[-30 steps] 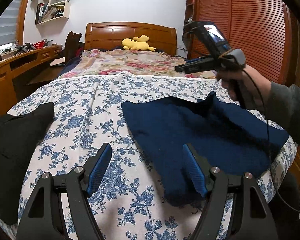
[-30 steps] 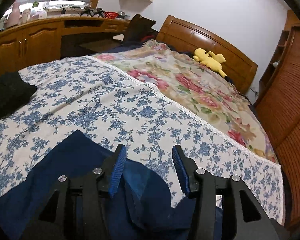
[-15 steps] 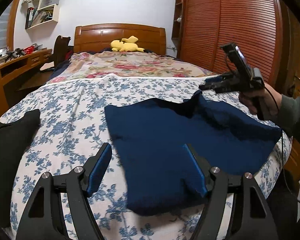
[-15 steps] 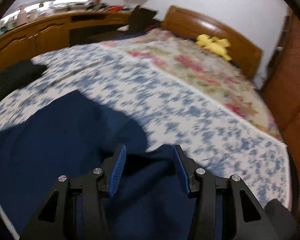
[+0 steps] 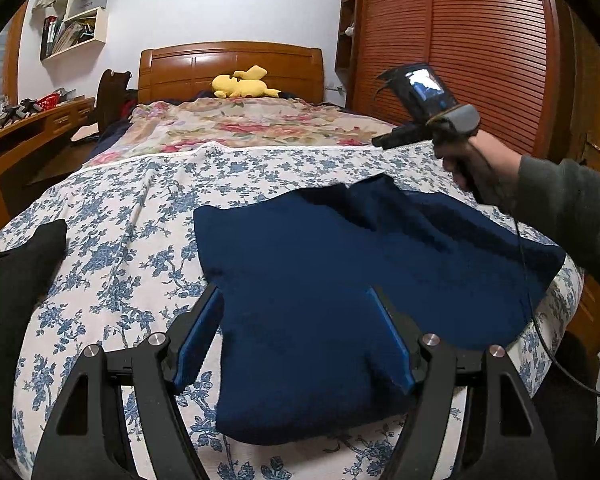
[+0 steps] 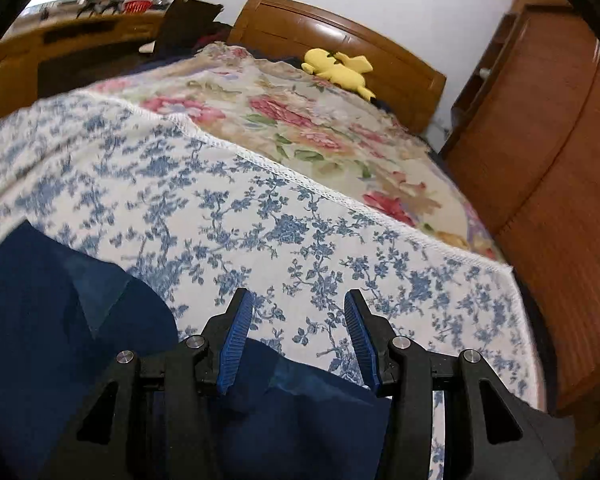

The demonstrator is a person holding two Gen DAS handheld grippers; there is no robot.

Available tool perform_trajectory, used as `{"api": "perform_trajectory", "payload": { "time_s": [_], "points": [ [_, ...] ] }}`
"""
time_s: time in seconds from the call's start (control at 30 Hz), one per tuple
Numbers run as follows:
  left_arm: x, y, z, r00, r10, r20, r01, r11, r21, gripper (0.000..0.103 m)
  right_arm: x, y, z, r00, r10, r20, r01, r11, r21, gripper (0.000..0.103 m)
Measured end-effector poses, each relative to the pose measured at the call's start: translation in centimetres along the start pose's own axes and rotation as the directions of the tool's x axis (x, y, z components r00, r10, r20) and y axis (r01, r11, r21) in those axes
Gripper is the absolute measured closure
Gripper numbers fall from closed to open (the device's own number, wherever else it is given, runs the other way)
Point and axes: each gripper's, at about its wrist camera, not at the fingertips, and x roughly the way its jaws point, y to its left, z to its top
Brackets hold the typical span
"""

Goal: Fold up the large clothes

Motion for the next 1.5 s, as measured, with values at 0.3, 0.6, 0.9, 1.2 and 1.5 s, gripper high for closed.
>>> {"api": "perform_trajectory", "payload": {
  "time_s": [0.3,0.6,0.9,1.2,1.5],
  "points": [
    [-0.3,-0.4,0.3,1.0,-0.008,0.011,0.008,1.0,-0.003,0.029,0.9,-7.3,-5.2,0.992,0.033,-0.121,-0.025,0.998,0.066,0.053],
    [0.3,-1.1,0.2,1.0,-0.013,-0.003,0.013,1.0,0.011,0.029,6.0,-14.3,-11.4,0.951,0.095,-0.295,-0.006,0.958,0.288,0.053],
    [1.0,-1.2,0.2,1.0,-0.01,-0.019,0.01,1.0,0.013,0.029,3.0,-15.1,-9.7,0.972,0.222,-0.07,-0.191,0.933,0.303,0.101],
    [0.6,-1.2,0.2,1.0,-0.014,-0.014,0.014,1.0,0.012,0.029,5.1,-18.5,-12.1,0.966,-0.02,-0.258,0.105,0.941,0.322,0.101],
    [0.2,-1.0,0.2,1.0,-0.011,-0.01,0.012,1.0,0.01,0.029,1.5,-16.2,-11.4,0.98,0.005,-0.199,0.054,0.956,0.287,0.06]
  ]
}}
